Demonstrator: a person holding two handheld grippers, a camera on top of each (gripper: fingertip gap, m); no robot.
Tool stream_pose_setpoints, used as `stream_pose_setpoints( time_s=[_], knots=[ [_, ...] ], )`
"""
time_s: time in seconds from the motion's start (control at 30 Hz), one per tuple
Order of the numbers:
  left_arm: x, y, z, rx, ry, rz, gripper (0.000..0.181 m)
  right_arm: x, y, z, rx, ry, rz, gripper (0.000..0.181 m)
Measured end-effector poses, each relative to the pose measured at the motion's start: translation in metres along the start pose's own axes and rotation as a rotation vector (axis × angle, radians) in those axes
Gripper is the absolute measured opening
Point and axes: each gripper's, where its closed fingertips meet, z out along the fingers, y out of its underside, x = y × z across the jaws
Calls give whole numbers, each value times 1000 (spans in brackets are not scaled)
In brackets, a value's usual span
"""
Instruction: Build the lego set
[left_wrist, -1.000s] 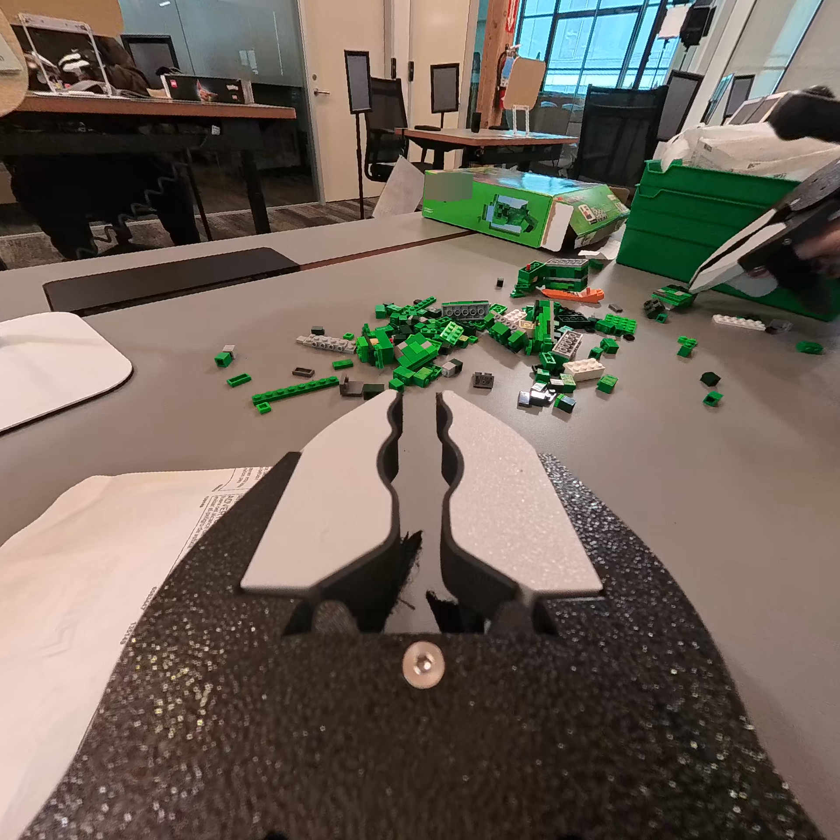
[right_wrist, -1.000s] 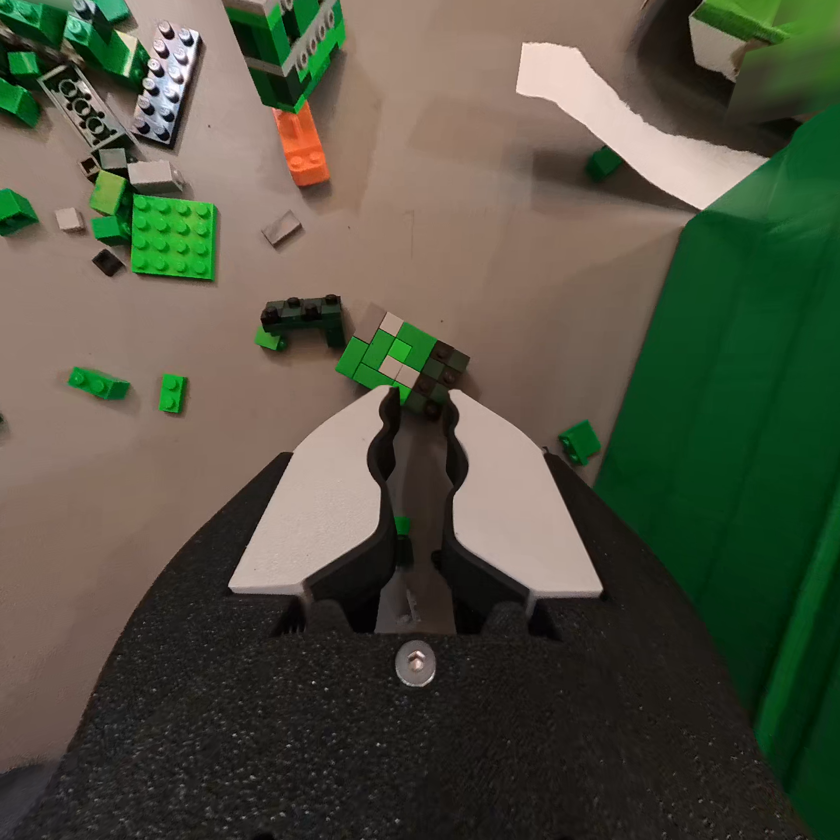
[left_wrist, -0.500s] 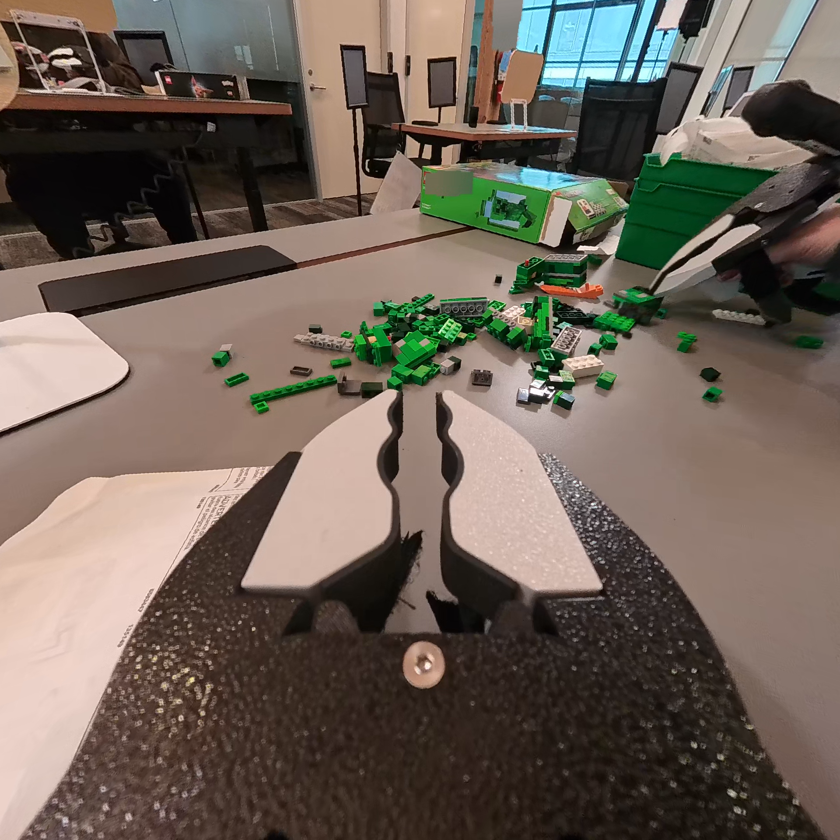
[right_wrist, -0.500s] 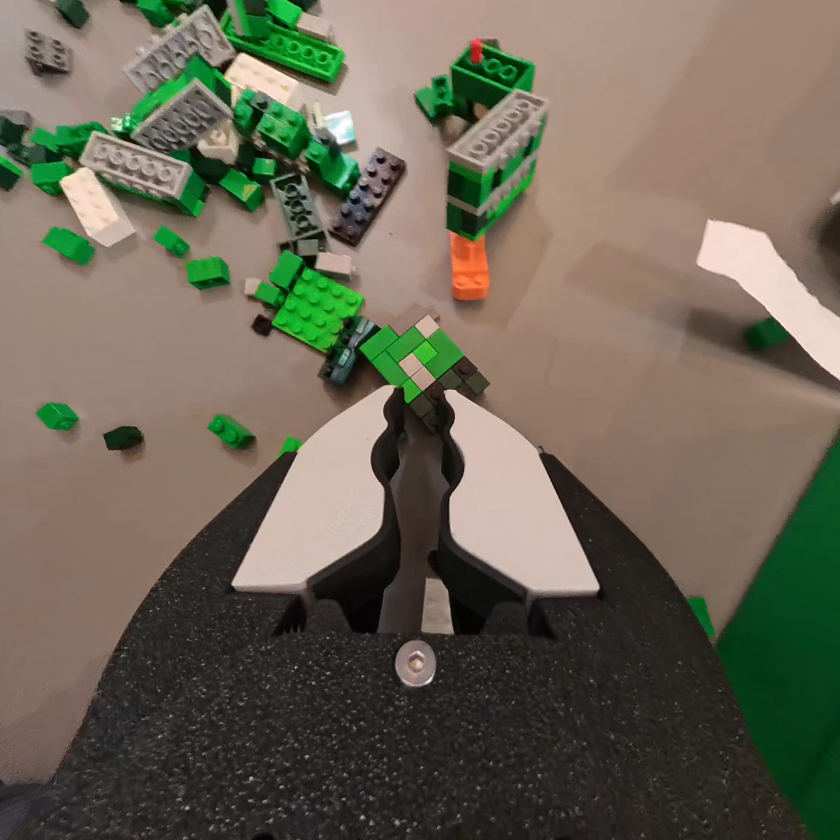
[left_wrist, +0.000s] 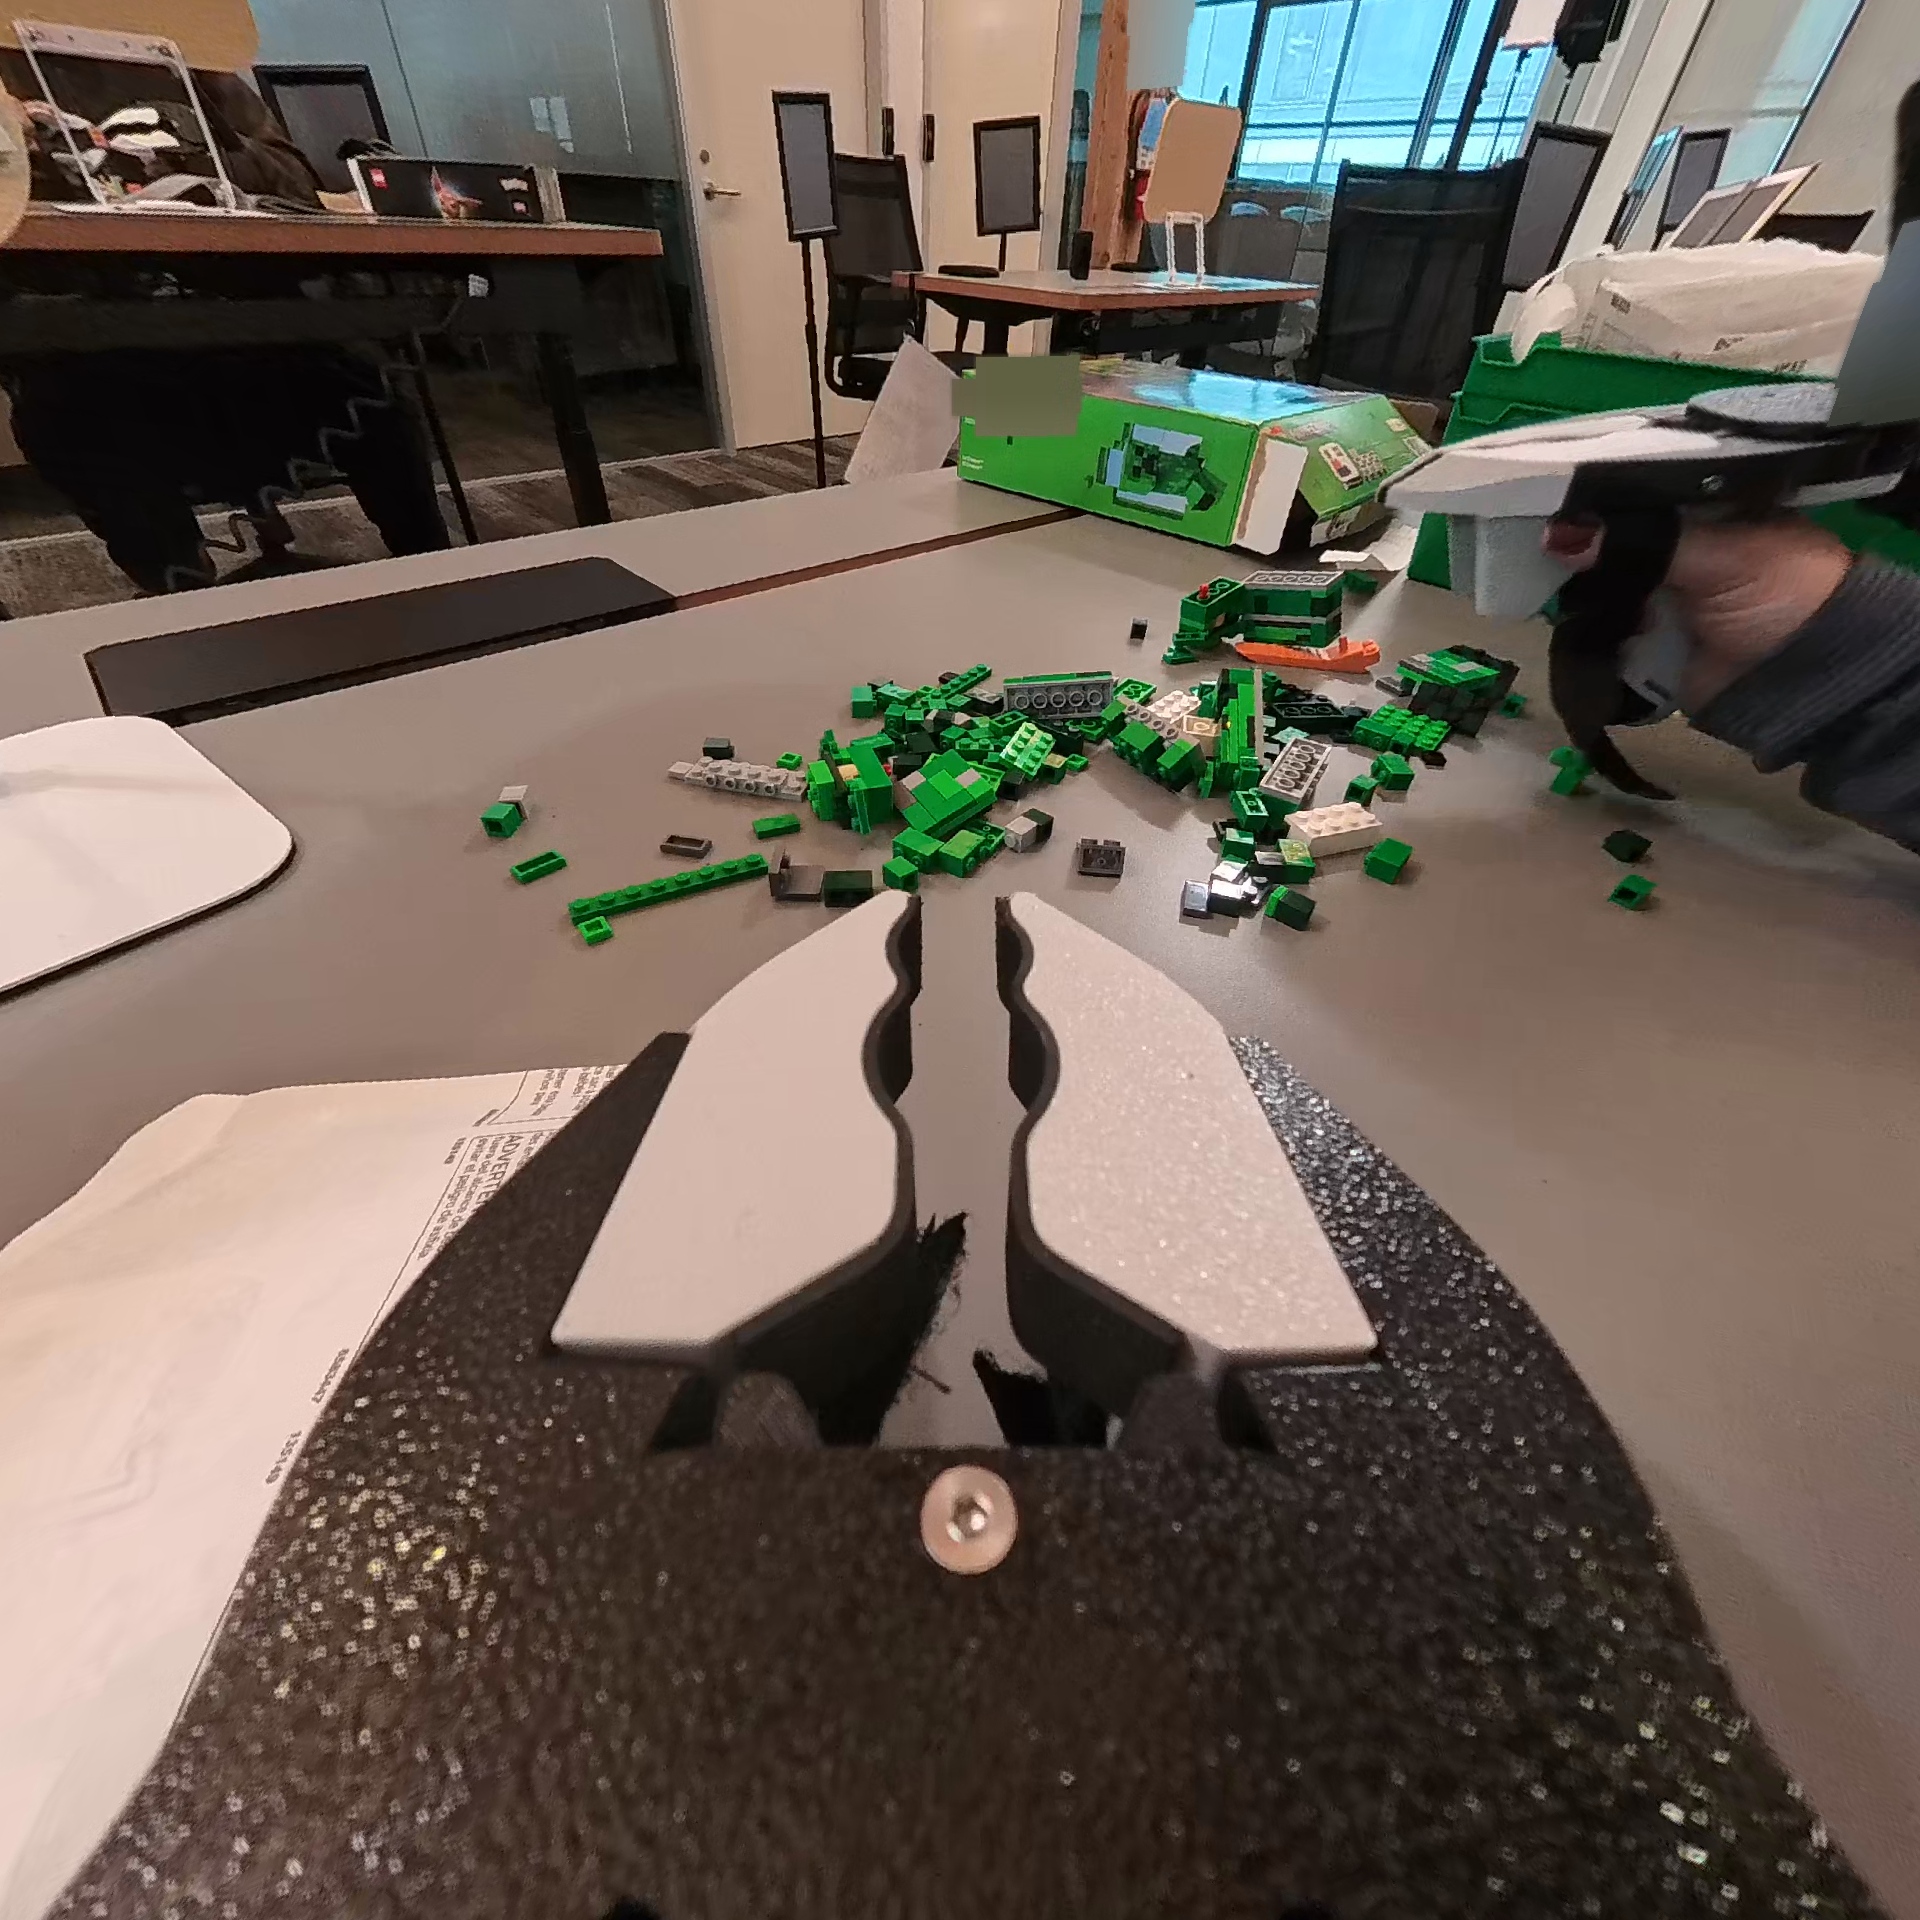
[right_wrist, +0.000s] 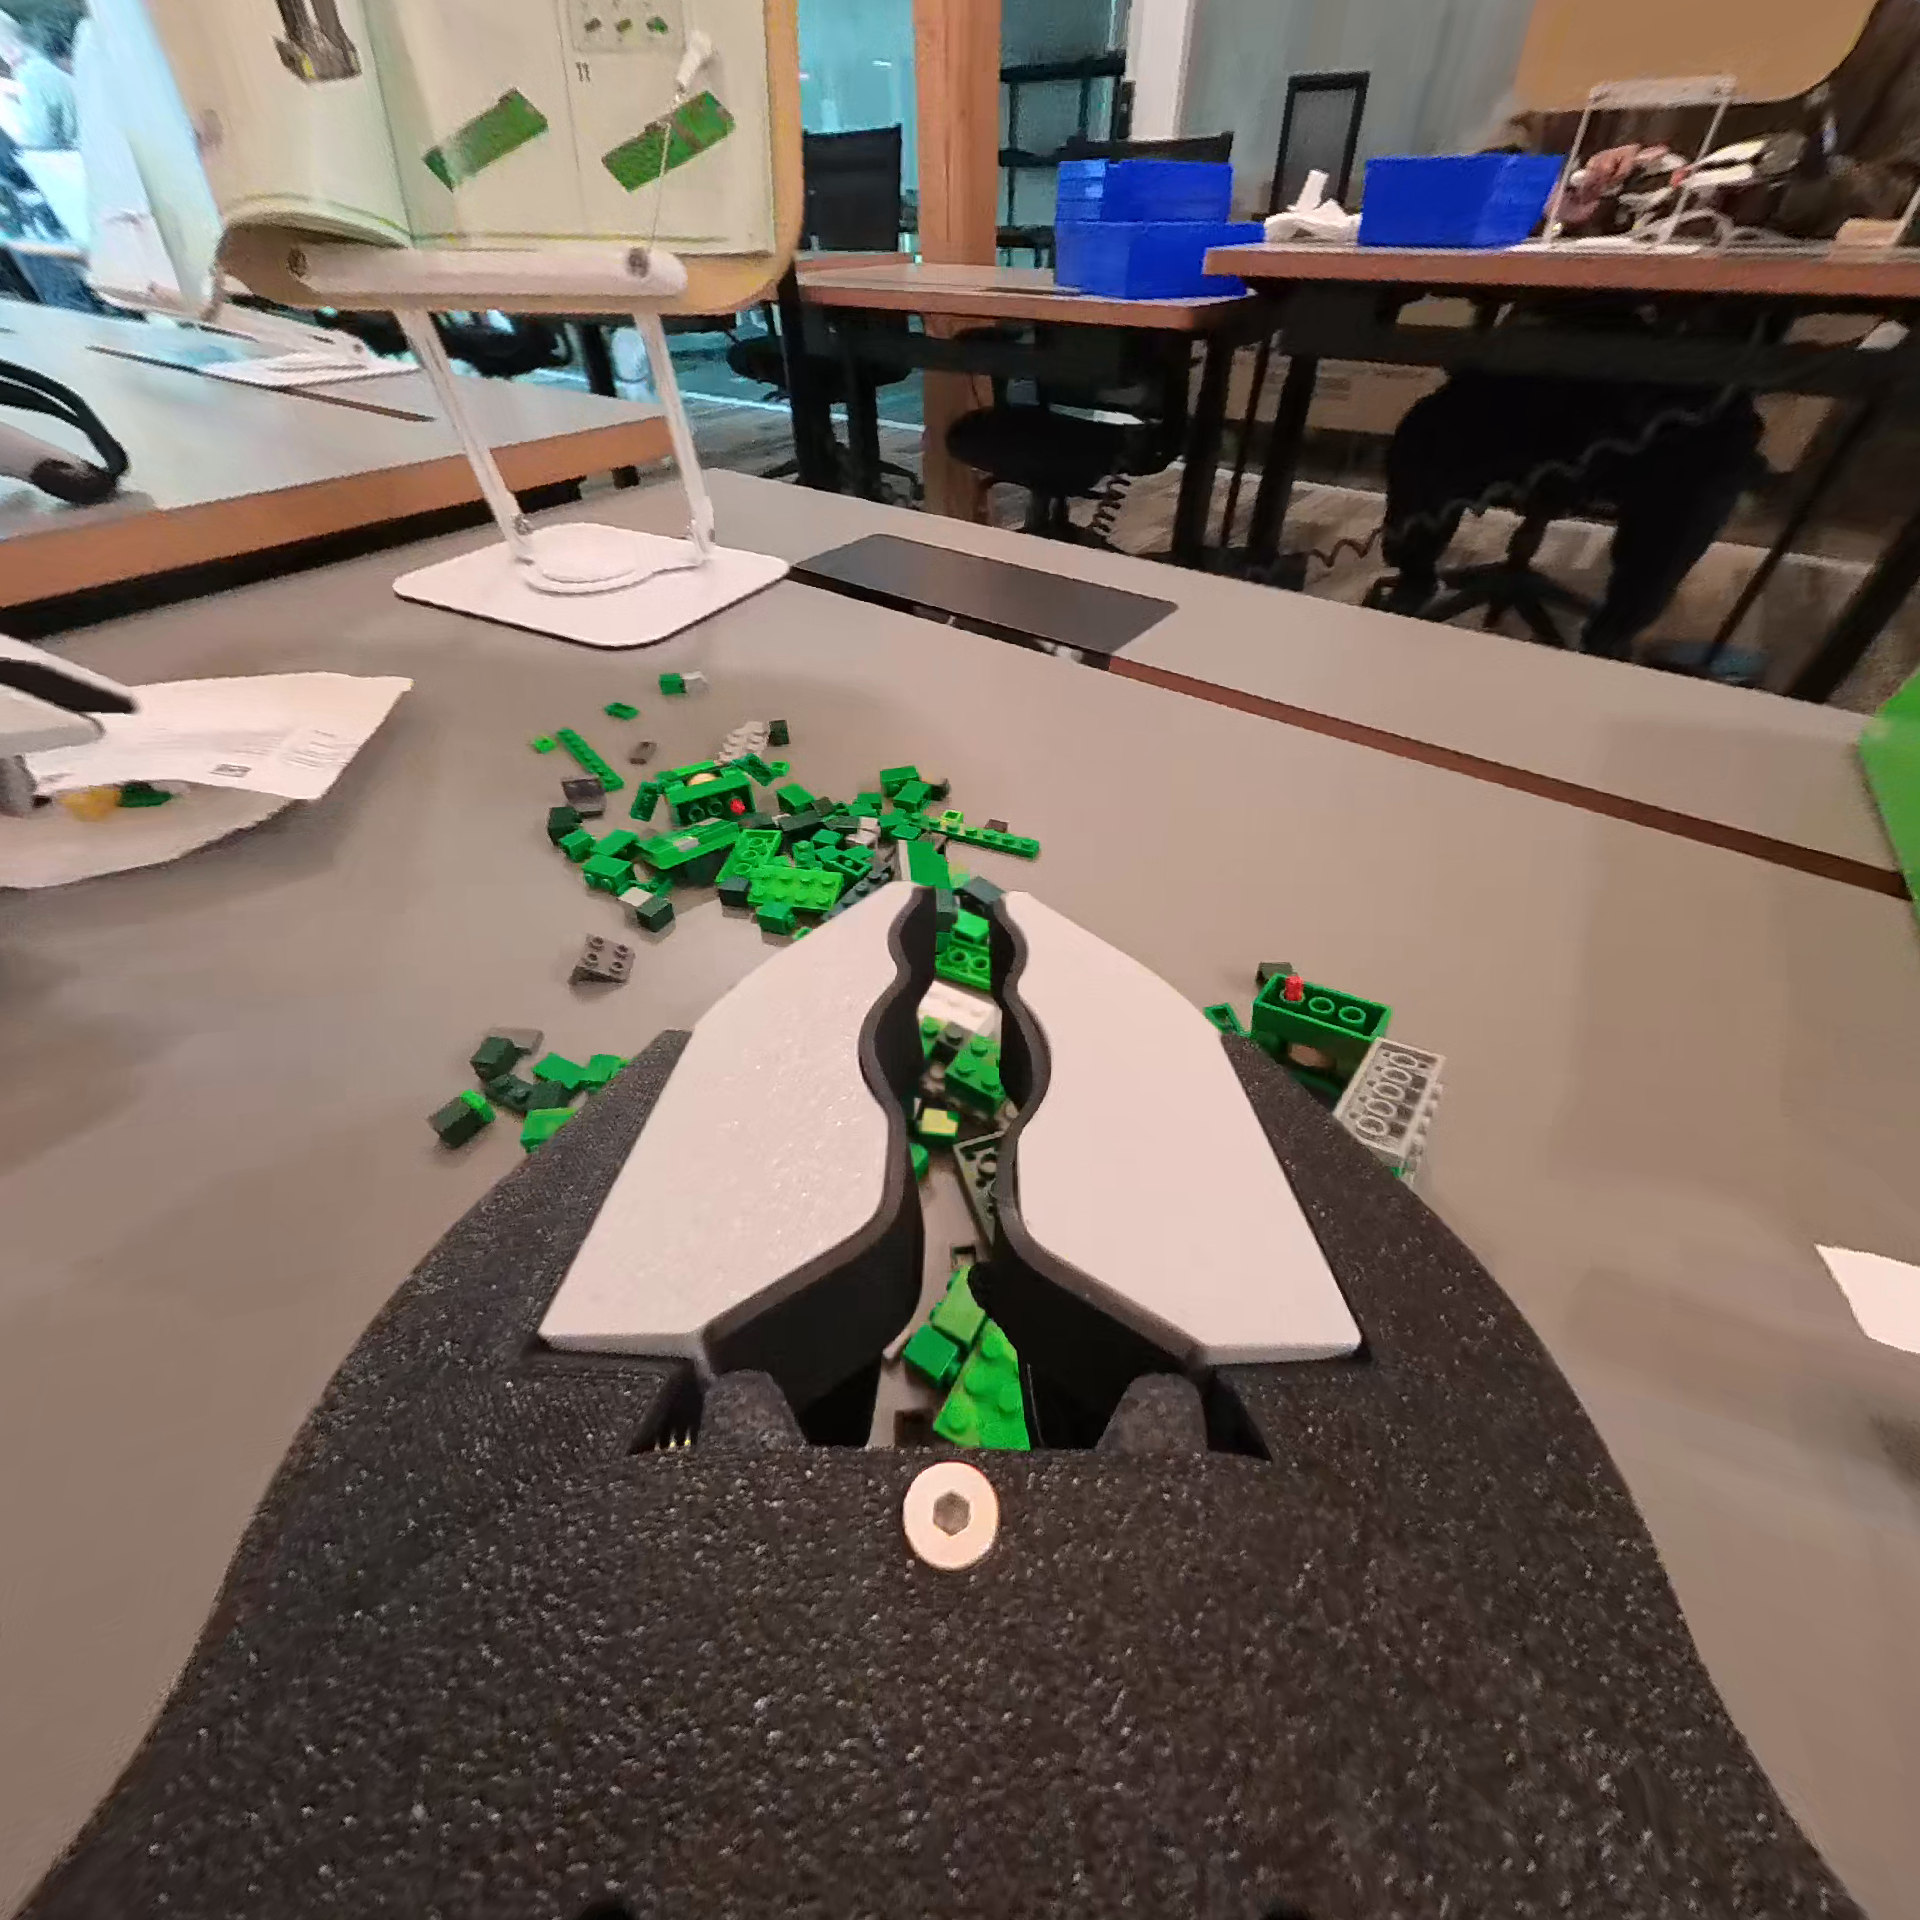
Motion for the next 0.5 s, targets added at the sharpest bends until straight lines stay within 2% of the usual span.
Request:
stream_pose_setpoints(
  time_s=[0.27,0.5],
  knots=[
    [0,0,0,0,0,2,13,6,-7,-4,46,83,-101,8],
    [0,1,1,-5,3,2,13,4,-12,-7,73,83,-109,4]
  ],
)
